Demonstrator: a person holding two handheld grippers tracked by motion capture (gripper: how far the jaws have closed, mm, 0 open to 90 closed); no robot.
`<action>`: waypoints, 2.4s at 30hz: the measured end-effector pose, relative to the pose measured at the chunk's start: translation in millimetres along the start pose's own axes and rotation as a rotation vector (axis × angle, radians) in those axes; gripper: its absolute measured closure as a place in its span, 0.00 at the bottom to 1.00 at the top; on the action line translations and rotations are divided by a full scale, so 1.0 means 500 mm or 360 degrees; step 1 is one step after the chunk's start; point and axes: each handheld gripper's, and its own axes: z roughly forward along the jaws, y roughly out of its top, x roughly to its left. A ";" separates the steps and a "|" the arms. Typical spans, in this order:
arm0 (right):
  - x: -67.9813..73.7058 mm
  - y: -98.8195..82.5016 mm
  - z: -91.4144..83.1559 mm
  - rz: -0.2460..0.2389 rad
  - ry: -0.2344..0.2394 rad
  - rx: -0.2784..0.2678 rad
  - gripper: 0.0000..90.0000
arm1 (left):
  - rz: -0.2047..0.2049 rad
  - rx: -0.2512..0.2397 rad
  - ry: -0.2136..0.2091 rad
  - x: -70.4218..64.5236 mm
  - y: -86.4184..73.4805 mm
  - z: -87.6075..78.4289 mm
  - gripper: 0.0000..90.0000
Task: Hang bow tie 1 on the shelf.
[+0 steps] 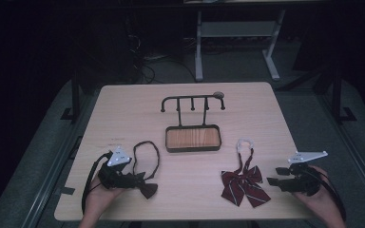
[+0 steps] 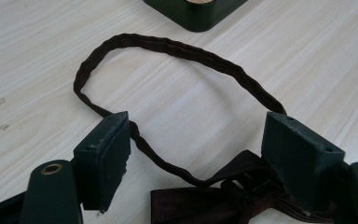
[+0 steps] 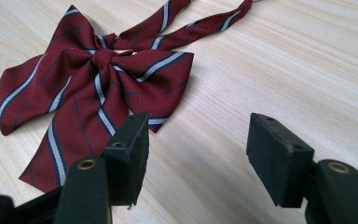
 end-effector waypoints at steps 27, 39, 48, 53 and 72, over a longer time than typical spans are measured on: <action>0.029 0.090 -0.001 -0.0046 0.0048 0.0048 0.46 | -0.0007 -0.0025 0.0007 0.002 -0.003 -0.016 0.27; 0.036 0.163 0.010 -0.0112 -0.0038 0.0162 0.48 | -0.0011 -0.0019 0.0012 0.011 -0.006 -0.018 0.27; 0.026 0.216 0.038 -0.0116 -0.0059 0.0245 0.51 | -0.0018 -0.0012 -0.0002 0.012 -0.005 -0.014 0.27; 0.011 0.237 0.060 -0.0068 -0.0068 0.0295 0.52 | -0.0018 -0.0008 0.0000 0.013 -0.006 -0.014 0.27; -0.026 0.266 0.137 0.0112 -0.0231 0.0483 0.58 | -0.0031 -0.0013 -0.0003 0.016 -0.008 -0.013 0.27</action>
